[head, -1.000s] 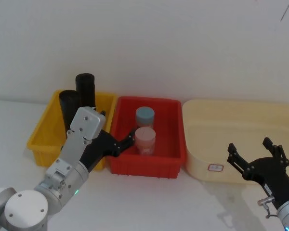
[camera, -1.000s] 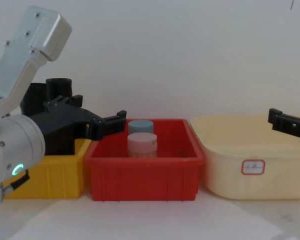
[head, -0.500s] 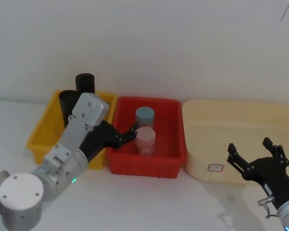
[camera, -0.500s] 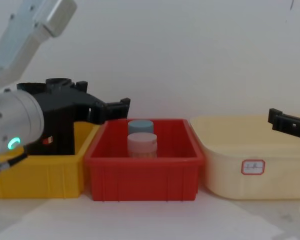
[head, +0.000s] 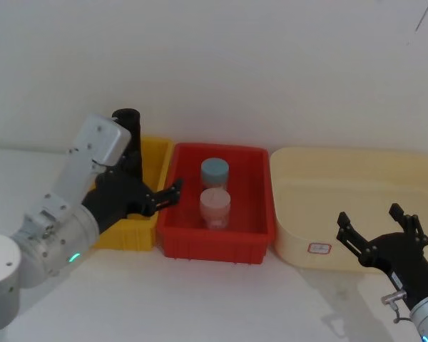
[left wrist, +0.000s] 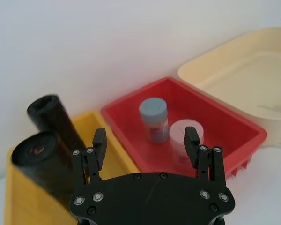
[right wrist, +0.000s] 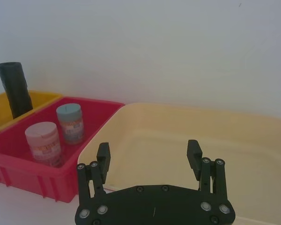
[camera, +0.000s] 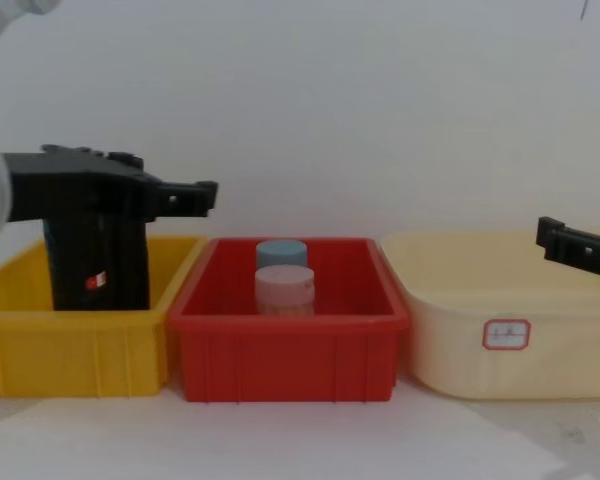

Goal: Pick up the garbage bag with the one hand and transfer it to the other hand.

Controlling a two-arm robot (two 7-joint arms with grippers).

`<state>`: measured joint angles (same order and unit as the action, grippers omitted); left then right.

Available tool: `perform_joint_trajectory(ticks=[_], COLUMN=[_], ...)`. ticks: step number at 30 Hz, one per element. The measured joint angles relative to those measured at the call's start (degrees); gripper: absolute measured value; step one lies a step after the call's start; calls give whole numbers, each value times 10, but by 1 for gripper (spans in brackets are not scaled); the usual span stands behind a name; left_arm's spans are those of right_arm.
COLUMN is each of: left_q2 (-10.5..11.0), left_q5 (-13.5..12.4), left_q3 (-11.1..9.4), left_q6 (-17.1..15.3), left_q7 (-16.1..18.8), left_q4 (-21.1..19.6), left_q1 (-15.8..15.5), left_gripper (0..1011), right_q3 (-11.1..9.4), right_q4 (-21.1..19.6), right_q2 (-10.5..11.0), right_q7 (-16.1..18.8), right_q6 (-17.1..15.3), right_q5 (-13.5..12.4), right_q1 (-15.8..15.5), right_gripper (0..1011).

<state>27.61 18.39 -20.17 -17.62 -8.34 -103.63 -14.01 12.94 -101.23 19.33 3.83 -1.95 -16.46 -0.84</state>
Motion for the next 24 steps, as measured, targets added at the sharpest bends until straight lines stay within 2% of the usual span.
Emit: perform_joint_trajectory(ticks=[4, 11, 24], left_q2=[7, 9, 5], left_q5=[17, 36, 49], left_q3=[24, 57, 102], left_q6=[-30, -62, -89], left_q7=[2, 18, 46], left_q4=[-25, -59, -101], left_q1=[21, 57, 108], left_gripper=[1001, 1001, 1001], right_q3=[0, 0, 0], right_q4=[0, 0, 0], right_q2=[0, 0, 0], right_q7=[0, 0, 0], right_q6=[0, 0, 0], right_q5=[0, 0, 0], right_q1=[0, 0, 0], right_gripper=[1001, 1001, 1001])
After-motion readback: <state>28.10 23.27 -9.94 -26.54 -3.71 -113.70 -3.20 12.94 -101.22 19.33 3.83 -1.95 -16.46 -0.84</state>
